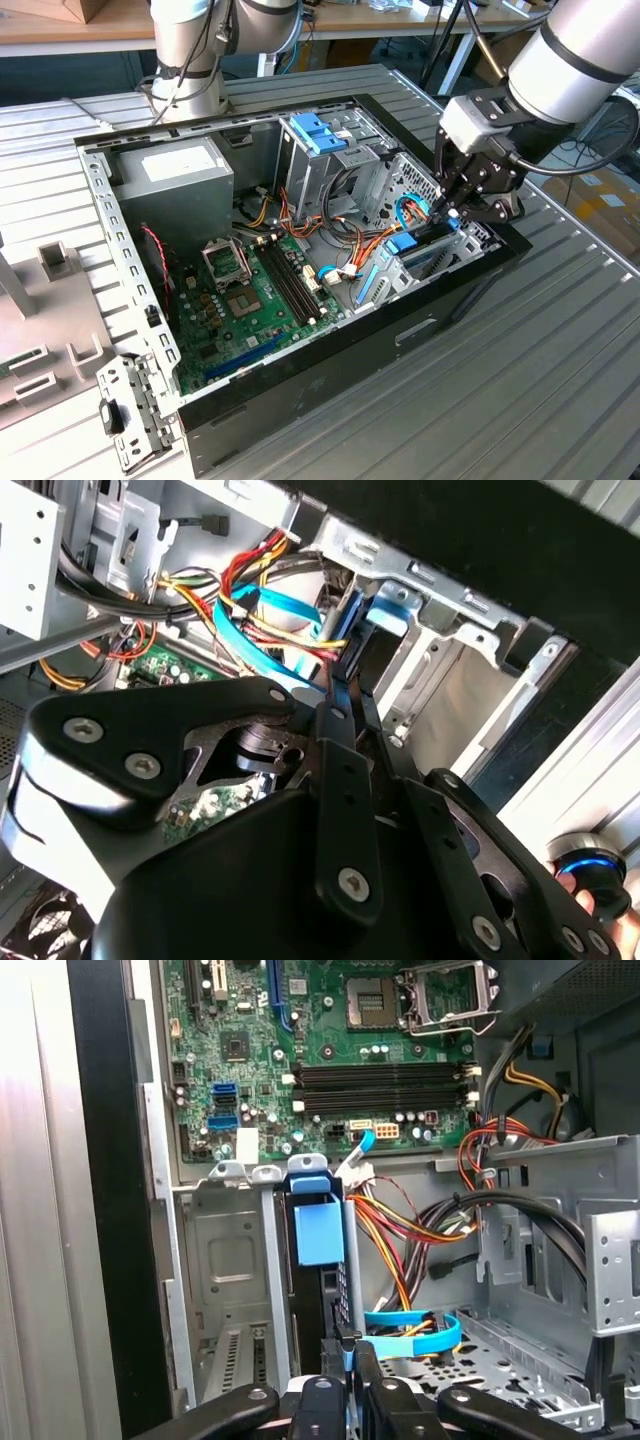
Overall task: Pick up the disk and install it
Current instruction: 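Insert the second disk wire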
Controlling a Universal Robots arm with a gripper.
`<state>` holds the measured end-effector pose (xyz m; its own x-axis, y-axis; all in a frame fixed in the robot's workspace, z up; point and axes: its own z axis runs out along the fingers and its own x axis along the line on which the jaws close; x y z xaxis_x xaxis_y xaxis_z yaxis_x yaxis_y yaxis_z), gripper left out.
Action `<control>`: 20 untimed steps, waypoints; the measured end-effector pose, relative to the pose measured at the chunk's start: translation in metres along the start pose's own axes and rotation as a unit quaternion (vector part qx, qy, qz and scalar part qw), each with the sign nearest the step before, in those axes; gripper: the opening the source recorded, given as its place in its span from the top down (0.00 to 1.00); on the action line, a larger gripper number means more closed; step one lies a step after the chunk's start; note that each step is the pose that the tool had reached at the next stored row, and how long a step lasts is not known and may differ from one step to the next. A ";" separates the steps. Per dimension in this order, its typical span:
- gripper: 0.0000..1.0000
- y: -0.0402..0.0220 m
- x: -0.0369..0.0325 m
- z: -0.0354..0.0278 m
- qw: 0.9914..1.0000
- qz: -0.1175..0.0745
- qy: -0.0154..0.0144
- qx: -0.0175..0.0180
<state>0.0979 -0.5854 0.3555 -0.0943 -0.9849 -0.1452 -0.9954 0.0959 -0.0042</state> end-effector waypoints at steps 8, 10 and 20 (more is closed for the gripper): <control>0.84 0.0038 0.0006 0.0011 1.000 0.000 0.000 0.000; 0.84 0.0072 0.0009 0.0008 1.000 0.000 0.000 0.000; 0.84 0.0091 0.0010 0.0008 1.000 0.000 0.000 0.000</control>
<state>0.0888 -0.5854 0.3545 -0.0944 -0.9849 -0.1450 -0.9954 0.0960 -0.0042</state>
